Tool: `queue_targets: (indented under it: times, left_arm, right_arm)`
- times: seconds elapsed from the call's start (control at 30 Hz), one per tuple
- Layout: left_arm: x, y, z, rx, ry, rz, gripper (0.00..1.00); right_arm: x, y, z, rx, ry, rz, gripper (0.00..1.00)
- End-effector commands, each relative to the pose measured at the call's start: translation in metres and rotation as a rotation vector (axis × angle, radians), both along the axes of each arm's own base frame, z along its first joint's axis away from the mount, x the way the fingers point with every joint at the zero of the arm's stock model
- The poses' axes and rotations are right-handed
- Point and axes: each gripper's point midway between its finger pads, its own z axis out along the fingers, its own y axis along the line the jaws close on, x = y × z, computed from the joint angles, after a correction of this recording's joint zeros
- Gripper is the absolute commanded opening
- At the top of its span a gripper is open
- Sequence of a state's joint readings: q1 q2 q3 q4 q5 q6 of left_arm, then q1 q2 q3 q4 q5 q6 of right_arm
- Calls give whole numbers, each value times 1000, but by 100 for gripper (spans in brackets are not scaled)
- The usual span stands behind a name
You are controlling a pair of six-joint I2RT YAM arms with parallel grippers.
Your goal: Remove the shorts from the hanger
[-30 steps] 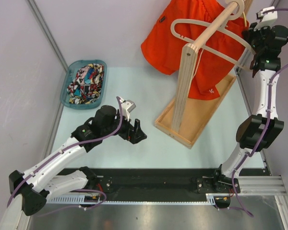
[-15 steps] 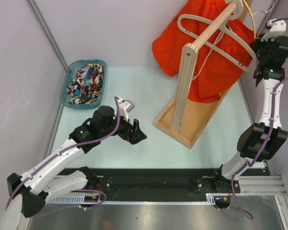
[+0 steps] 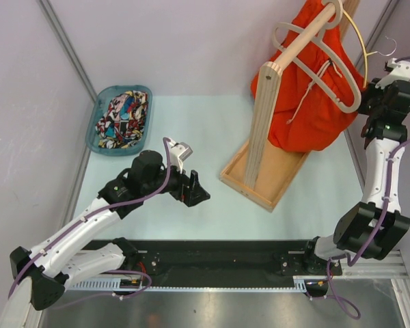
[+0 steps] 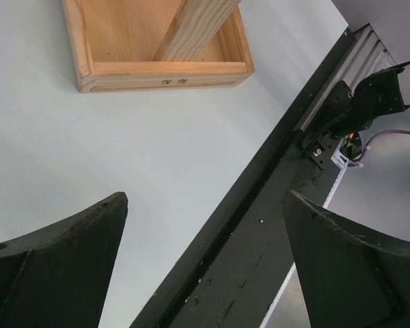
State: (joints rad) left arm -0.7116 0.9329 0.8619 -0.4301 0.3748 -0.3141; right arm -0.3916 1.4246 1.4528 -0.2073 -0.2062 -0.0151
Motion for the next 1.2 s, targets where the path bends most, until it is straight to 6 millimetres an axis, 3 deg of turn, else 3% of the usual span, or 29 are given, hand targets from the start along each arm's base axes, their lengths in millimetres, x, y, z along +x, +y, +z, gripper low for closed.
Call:
queue_targets:
  times: [0.0,0.17,0.43,0.47,0.77,0.9,1.03,1.17]
  left_arm:
    - [-3,-5,36,-75,-59,-21,100]
    - [-5,-6,40,-107,-60,-20,100]
    - [-11,-10,44,-160,-36,-36,100]
    - [-11,-10,43,-161,-33,-32,100]
    - [-5,-9,53,-200,-16,33,100]
    - [3,-7,57,-219,-6,75,100]
    - [18,-7,65,-262,-8,115,100]
    - [30,-8,72,-299,23,123,100]
  right_arm:
    - [-28,-2,5,125,9,-117,0]
    - [-56,11,-21,249,88,-147,0]
    - [-90,68,-55,334,241,-85,0]
    - [-96,81,-65,333,278,-64,0]
    - [-126,121,-122,370,417,35,0]
    - [-142,148,-158,404,489,133,0]
    - [-156,189,-156,362,457,289,0]
    - [-170,215,-161,327,451,359,0]
